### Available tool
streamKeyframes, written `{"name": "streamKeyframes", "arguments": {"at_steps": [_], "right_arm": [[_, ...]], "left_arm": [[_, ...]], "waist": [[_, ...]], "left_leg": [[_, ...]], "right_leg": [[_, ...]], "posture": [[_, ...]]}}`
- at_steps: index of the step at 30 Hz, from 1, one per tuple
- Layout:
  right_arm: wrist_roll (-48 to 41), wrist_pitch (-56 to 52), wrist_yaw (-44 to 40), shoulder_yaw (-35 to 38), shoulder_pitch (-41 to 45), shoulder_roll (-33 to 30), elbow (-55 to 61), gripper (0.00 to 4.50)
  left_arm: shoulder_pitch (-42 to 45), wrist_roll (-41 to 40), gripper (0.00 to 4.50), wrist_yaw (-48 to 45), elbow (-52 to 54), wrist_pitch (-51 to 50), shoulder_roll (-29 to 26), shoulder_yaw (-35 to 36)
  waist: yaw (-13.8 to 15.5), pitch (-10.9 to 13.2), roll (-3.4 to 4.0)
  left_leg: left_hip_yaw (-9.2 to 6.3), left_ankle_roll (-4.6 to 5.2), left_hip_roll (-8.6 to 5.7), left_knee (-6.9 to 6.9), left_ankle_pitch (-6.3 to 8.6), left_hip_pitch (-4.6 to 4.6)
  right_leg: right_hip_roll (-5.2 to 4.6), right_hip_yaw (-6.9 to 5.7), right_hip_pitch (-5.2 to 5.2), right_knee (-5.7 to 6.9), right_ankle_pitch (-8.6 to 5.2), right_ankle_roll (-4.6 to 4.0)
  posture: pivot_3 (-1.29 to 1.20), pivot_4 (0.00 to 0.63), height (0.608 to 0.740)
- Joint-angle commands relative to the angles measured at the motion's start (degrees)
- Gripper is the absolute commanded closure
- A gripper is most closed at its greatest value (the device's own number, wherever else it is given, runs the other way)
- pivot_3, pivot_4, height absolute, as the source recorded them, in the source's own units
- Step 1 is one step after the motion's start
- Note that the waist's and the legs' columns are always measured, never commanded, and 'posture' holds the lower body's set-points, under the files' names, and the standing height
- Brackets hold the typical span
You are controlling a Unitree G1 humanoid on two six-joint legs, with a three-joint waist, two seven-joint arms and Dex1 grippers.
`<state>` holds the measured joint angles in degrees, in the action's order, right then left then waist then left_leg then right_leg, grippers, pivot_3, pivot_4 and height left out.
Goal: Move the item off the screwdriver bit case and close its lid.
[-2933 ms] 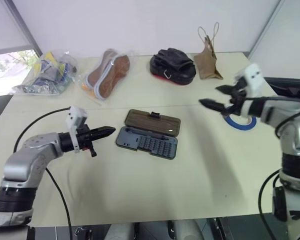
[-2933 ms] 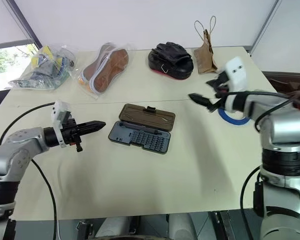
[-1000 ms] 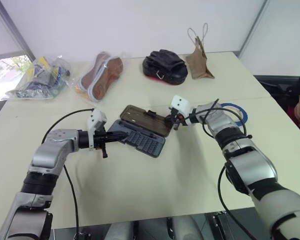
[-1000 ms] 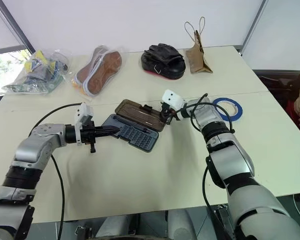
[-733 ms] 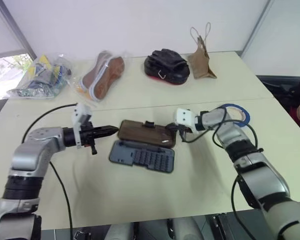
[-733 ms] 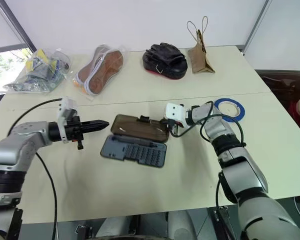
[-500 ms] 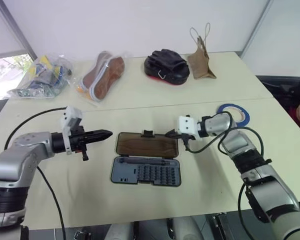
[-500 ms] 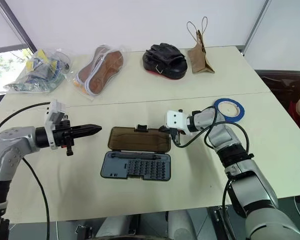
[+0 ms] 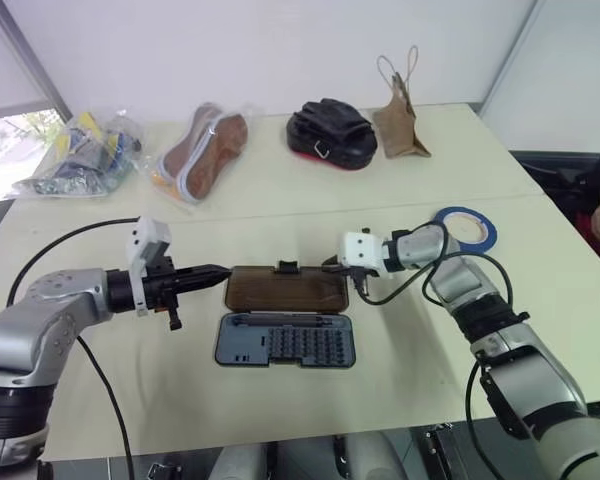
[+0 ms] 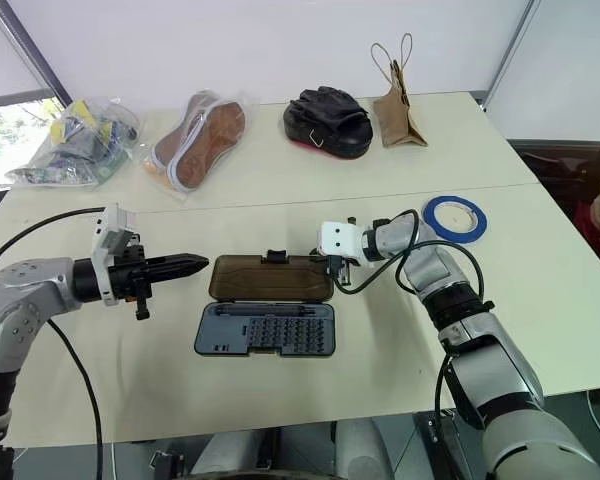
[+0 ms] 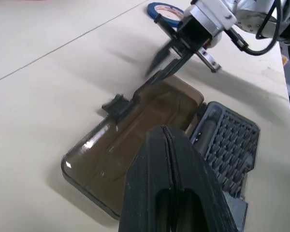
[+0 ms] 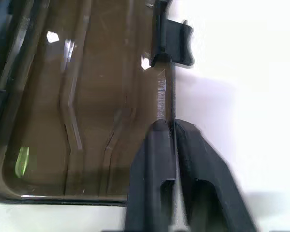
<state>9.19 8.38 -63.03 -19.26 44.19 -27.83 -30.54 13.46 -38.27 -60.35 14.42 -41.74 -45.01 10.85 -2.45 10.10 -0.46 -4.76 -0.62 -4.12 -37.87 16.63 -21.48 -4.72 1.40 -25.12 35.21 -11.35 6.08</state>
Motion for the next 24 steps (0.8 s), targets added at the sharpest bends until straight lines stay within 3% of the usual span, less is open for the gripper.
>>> {"name": "streamKeyframes", "arguments": {"at_steps": [1, 4, 6, 10, 14, 24], "right_arm": [[1.15, 2.99, 2.37, 0.15, 1.70, 0.16, 0.37, 1.99], [0.45, 3.17, 1.58, 0.75, 2.04, -0.74, 2.60, 0.39], [-2.13, 0.49, 0.00, 2.61, 2.02, -1.84, 6.64, 0.39], [-15.85, -20.13, -5.17, 9.49, -0.30, -4.52, 24.92, 0.39], [-21.84, -32.01, -3.71, 12.49, -3.46, -6.29, 36.02, 0.39], [-20.01, -33.72, 1.19, 10.51, -6.53, -7.15, 37.15, 0.39]], "left_arm": [[-0.50, -1.34, 4.50, 0.34, 2.26, 0.37, -0.24, 0.95], [-1.11, -2.02, 4.50, 0.48, 2.75, -0.01, -0.54, 1.65], [-2.02, -3.25, 4.50, 0.49, 3.65, -0.82, -1.16, 2.78], [-7.37, -6.32, 4.50, 0.31, 9.72, -2.85, -2.83, 4.75], [-12.02, -4.88, 4.50, 0.81, 14.47, -1.35, -3.85, 3.25], [-16.86, 8.78, 4.50, -0.14, 10.96, 9.91, -4.82, -7.77]], "waist": [[0.04, 0.01, 0.00], [0.06, 0.01, 0.00], [0.05, 0.05, 0.01], [0.05, 0.12, 0.07], [0.29, 0.10, 0.04], [0.88, 0.11, 0.06]], "left_leg": [[0.00, 0.00, -0.01, 0.00, 0.00, 0.00], [0.00, 0.00, -0.01, 0.00, 0.00, 0.00], [0.00, 0.00, -0.01, 0.00, 0.00, 0.00], [-0.03, 0.00, 0.00, 0.00, 0.00, -0.10], [-0.06, 0.04, 0.01, 0.03, 0.03, -0.07], [0.03, 0.05, 0.00, 0.01, 0.03, 0.01]], "right_leg": [[-0.02, 0.00, 0.00, 0.00, 0.00, 0.00], [-0.02, 0.00, 0.01, 0.00, 0.00, 0.00], [-0.02, 0.00, 0.00, 0.00, 0.00, 0.00], [-0.03, 0.01, -0.10, 0.00, 0.00, 0.00], [-0.05, 0.01, -0.03, -0.06, -0.02, -0.03], [-0.08, -0.01, 0.07, -0.08, -0.10, -0.16]], "posture": [[0.00, 0.150, 0.740], [0.00, 0.150, 0.740], [0.00, 0.150, 0.740], [0.00, 0.150, 0.740], [0.00, 0.150, 0.740], [0.00, 0.150, 0.740]]}}
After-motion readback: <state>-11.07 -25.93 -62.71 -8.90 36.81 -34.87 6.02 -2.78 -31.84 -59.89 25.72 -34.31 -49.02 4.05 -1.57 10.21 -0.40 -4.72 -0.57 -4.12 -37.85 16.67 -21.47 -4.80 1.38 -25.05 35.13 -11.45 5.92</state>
